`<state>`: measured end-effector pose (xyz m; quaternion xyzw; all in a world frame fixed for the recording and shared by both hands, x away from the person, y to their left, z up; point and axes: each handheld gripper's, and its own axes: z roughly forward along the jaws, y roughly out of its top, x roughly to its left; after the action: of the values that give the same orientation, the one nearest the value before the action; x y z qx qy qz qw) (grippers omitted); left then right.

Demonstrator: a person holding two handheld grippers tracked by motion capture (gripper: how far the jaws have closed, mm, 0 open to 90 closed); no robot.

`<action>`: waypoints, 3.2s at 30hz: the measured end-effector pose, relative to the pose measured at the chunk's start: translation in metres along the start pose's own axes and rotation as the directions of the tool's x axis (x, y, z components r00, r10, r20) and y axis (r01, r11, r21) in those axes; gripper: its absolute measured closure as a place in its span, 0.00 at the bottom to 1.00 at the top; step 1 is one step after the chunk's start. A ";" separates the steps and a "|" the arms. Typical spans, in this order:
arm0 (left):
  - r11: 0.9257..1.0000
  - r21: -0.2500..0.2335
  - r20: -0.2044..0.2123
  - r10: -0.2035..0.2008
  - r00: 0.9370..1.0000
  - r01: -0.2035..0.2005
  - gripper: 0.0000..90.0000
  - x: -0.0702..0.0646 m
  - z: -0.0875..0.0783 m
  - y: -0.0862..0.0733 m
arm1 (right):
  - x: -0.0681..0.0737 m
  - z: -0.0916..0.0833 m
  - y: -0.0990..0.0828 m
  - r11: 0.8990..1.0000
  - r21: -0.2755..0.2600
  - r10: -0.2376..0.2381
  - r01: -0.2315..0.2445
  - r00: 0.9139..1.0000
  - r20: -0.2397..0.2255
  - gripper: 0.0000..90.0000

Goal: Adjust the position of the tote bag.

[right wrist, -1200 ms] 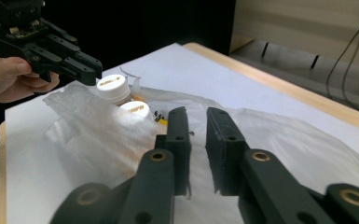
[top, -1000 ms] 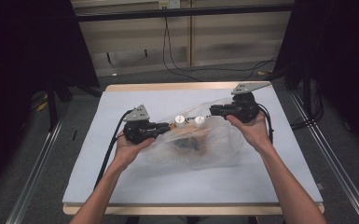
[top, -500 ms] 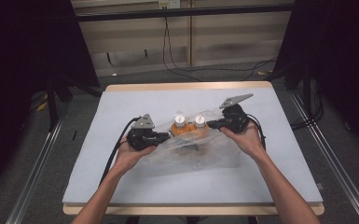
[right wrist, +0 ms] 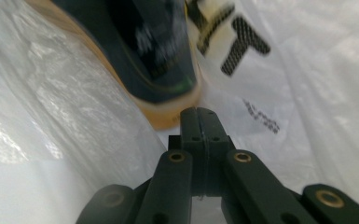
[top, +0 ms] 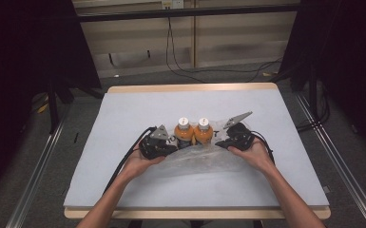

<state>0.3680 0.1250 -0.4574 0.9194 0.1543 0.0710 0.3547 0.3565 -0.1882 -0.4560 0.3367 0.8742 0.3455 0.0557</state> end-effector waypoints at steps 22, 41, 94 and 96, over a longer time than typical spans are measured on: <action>0.991 0.136 -0.137 0.037 0.990 -0.018 0.96 0.021 -0.006 -0.023 | -0.026 -0.008 -0.017 0.988 0.153 0.013 -0.036 0.989 0.149 1.00; 0.990 0.138 -0.123 0.015 0.992 0.002 1.00 0.031 -0.022 -0.040 | -0.045 -0.044 -0.051 0.978 0.197 0.019 -0.061 0.978 0.208 1.00; 0.980 -0.138 -0.096 -0.157 0.983 0.143 0.89 0.035 -0.061 -0.058 | -0.022 -0.066 -0.065 0.997 -0.072 0.044 -0.036 0.993 0.114 0.94; 0.974 -0.164 -0.092 -0.172 0.981 0.155 0.86 0.034 -0.065 -0.057 | -0.019 -0.069 -0.062 0.994 -0.101 0.045 -0.034 0.993 0.109 0.90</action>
<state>0.3715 0.2169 -0.4472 0.8679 0.2421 0.1018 0.4216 0.3142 -0.2726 -0.4466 0.3692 0.8448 0.3702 0.1139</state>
